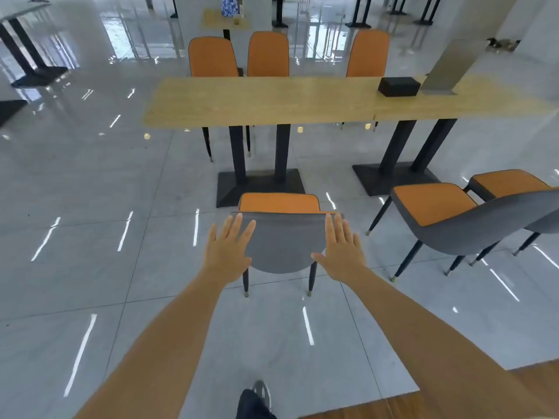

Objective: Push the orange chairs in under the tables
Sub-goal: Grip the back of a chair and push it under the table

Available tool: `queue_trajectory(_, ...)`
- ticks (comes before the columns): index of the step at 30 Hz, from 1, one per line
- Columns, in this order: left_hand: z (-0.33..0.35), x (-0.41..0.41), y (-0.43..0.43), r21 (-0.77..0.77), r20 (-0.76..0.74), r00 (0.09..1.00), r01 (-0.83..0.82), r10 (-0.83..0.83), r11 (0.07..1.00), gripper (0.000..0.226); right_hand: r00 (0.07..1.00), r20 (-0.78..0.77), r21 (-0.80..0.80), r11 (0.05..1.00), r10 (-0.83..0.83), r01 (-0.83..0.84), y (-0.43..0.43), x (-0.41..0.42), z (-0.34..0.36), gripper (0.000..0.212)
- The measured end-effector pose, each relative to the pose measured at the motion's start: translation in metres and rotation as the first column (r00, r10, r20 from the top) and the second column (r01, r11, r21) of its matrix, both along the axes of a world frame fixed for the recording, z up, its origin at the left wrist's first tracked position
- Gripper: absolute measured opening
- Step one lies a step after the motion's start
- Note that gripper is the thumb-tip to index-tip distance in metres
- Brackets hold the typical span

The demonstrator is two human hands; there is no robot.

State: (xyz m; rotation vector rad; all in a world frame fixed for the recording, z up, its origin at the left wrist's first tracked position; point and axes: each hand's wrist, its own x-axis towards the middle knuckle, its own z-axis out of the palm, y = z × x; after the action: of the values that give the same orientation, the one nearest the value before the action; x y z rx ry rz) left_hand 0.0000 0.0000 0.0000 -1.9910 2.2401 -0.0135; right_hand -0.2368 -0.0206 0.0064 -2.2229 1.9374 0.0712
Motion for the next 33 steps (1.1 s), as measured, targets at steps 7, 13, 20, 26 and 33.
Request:
queue_trajectory(7,-0.037,0.002,-0.09,0.097,0.009,0.999,0.042,-0.043,0.994,0.084,0.998,0.03,0.109,0.993,-0.058,0.054,-0.077,0.011,-0.024,0.085)
queue_trajectory(13,-0.064,0.004,-0.142,0.172,-0.013,0.998,0.069,-0.068,0.983,0.084,1.0,0.014,0.147,0.989,-0.027,0.025,-0.125,0.01,-0.044,0.076)
queue_trajectory(20,-0.082,0.004,-0.177,0.213,-0.183,0.983,0.055,-0.016,0.975,0.053,0.999,-0.028,0.182,0.983,0.023,-0.017,-0.154,0.004,-0.071,0.059)
queue_trajectory(26,-0.082,0.0,-0.187,0.191,-0.195,0.981,0.041,-0.002,0.981,0.026,0.996,-0.074,0.18,0.983,0.051,-0.037,-0.173,0.001,-0.081,0.039)
queue_trajectory(33,-0.086,-0.005,-0.183,0.159,-0.134,0.99,-0.014,0.036,0.987,0.022,0.967,-0.093,0.093,0.969,0.239,-0.231,-0.183,-0.01,-0.092,0.039)
